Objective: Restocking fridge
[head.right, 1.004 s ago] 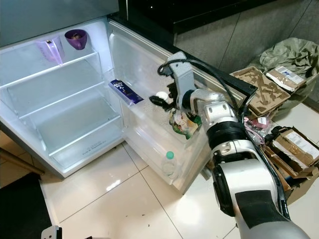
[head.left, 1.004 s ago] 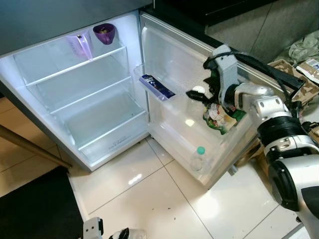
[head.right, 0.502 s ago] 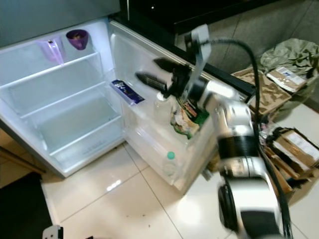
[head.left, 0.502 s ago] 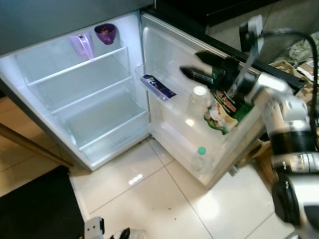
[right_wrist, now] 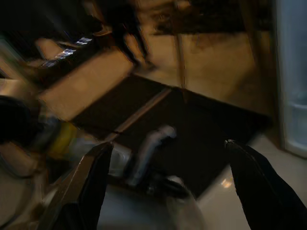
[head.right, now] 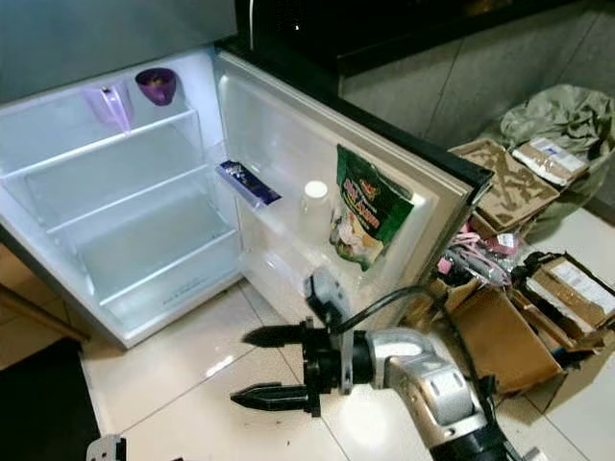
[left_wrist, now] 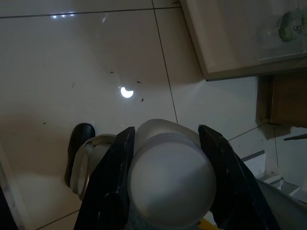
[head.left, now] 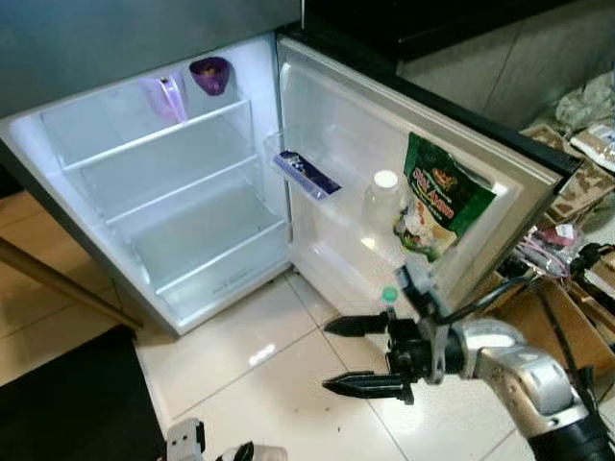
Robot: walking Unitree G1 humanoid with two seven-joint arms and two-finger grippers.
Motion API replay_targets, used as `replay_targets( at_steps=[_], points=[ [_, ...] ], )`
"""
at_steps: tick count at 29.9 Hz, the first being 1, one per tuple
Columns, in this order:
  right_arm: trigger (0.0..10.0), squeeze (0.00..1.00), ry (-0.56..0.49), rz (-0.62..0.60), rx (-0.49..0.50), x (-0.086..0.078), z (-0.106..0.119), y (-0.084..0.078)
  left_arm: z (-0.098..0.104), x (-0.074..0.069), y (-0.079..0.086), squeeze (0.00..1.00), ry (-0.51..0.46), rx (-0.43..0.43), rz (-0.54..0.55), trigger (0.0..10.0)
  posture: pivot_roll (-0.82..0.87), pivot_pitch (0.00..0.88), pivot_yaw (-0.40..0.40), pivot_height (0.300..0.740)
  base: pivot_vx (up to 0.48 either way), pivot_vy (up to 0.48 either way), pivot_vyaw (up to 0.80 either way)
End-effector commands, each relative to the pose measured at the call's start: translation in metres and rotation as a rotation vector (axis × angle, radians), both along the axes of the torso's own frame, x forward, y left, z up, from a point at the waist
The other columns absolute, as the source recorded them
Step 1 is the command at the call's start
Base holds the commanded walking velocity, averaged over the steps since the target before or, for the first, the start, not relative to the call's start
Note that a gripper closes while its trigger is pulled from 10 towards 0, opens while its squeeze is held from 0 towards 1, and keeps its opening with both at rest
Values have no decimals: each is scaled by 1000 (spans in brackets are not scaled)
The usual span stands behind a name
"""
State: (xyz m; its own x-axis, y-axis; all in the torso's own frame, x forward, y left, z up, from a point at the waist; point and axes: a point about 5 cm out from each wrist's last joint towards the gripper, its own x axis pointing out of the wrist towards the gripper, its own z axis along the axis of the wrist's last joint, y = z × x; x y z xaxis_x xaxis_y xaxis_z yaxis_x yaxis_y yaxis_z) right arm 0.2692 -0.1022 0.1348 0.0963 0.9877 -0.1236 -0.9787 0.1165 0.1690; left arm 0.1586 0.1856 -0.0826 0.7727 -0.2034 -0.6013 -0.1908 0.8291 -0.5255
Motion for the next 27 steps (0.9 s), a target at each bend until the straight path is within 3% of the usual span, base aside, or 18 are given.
replay_targets(
  at_steps=[1, 2, 3, 5, 11, 13, 14, 16, 17, 18, 20, 21, 22, 25, 27],
  points=[
    [10000, 0, 90, -177, -120, 2, -45, -10, -15, -29, -2, 0, 154, -8, -1, 10000, -86, 154, 24, 740, 0, 0, 0],
    [10000, 0, 138, -278, -161, 3, -65, -16, -13, -25, 0, 0, 145, 0, 8, 10000, -85, 147, 25, 740, 0, 0, 0],
    [10000, 0, 138, -278, -161, 3, -65, -16, -13, -25, 0, 0, 145, 0, 8, 10000, -85, 147, 25, 740, 0, 0, 0],
    [10000, 0, 265, -463, -187, 2, -98, -29, -10, -17, 4, 0, 128, 14, 25, 10000, -79, 126, 25, 740, 0, 0, 0],
    [10000, 0, 388, -659, -228, -11, -134, -51, -5, -4, 12, 0, 101, 48, 60, 10000, -75, 105, 27, 740, 0, 0, 0],
    [10000, 0, 464, -824, -332, -26, -160, -71, 0, 6, 19, 0, 73, 68, 80, 10000, -79, 88, 25, 740, 0, 0, 0],
    [10000, 0, 464, -824, -332, -26, -160, -71, 0, 6, 19, 0, 73, 68, 80, 10000, -79, 88, 25, 740, 0, 0, 0],
    [10000, 0, 537, -980, -451, -48, -184, -90, 4, 12, 25, 0, 66, 84, 94, 10000, -76, 74, 22, 740, 0, 0, 0],
    [10000, 0, 537, -980, -451, -48, -184, -90, 4, 12, 25, 0, 66, 84, 94, 10000, -76, 74, 22, 740, 0, 0, 0],
    [10000, 0, 578, -1053, -507, -61, -194, -100, 4, 14, 28, 0, 73, 92, 105, 10000, -74, 67, 24, 740, 0, 0, 0],
    [10000, 0, 578, -1053, -507, -61, -194, -100, 4, 14, 28, 0, 73, 92, 105, 10000, -74, 67, 24, 740, 0, 0, 0],
    [10000, 0, 620, -1117, -541, -73, -202, -107, 4, 14, 30, 0, 82, 100, 112, 10000, -74, 62, 25, 740, 0, 0, 0],
    [10000, 0, 689, -1200, -616, -99, -215, -118, 1, 7, 31, 0, 126, 112, 108, 10000, -77, 55, 32, 740, 0, 0, 0],
    [10000, 0, 706, -1218, -644, -107, -218, -121, -2, 2, 30, 0, 150, 113, 103, 10000, -78, 55, 35, 740, 0, 0, 0],
    [10000, 0, 750, -1281, -687, -124, -225, -128, -10, -14, 28, 0, 221, 130, 103, 10000, -81, 50, 37, 740, 0, 0, 0]
  ],
)
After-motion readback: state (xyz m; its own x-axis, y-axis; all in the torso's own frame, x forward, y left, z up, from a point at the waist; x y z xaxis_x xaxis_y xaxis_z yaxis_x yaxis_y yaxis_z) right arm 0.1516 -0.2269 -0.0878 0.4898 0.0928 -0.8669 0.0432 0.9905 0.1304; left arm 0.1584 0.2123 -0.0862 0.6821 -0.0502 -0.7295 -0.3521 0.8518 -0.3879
